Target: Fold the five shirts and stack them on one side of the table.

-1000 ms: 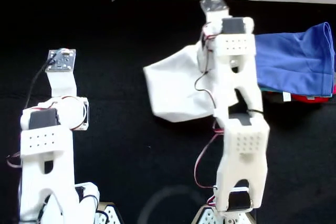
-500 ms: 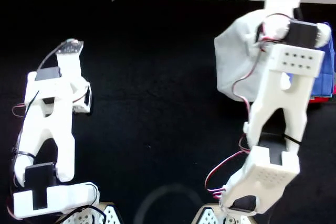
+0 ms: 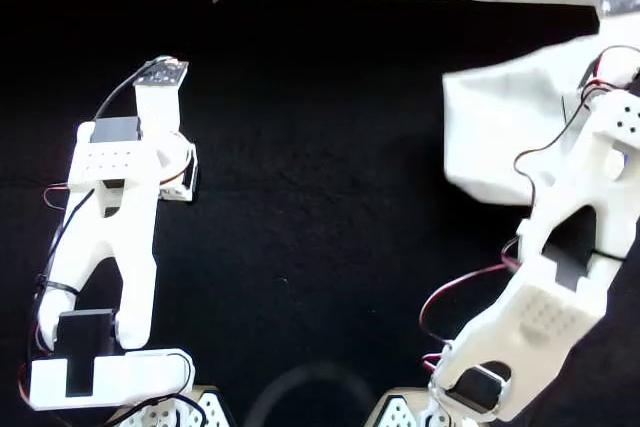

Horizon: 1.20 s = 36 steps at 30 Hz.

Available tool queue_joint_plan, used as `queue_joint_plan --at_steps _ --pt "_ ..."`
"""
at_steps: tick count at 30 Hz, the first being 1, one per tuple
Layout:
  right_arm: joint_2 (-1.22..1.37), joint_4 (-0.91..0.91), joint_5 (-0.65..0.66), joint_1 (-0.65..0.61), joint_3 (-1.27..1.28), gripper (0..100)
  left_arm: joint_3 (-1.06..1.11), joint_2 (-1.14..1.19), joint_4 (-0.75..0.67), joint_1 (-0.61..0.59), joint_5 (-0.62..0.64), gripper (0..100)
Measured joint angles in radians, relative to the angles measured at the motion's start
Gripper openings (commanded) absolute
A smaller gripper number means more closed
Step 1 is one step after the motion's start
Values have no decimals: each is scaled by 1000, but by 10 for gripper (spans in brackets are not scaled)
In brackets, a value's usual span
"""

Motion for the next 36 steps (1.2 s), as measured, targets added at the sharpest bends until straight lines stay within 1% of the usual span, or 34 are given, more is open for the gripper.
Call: queue_joint_plan --at_steps 6,10,20,26,32,36 --pt "184 -46 3 43 -187 5 0 0 0 0 0 119" --pt "242 -49 3 61 -281 5 0 0 0 0 0 119" --pt "377 -199 3 87 -298 9 0 0 0 0 0 119" --pt "400 -219 3 87 -302 12 0 0 0 0 0 119" --pt "404 -219 3 91 -302 127 0 0 0 0 0 119" --pt "404 -219 -20 92 -305 132 0 12 0 0 0 119"
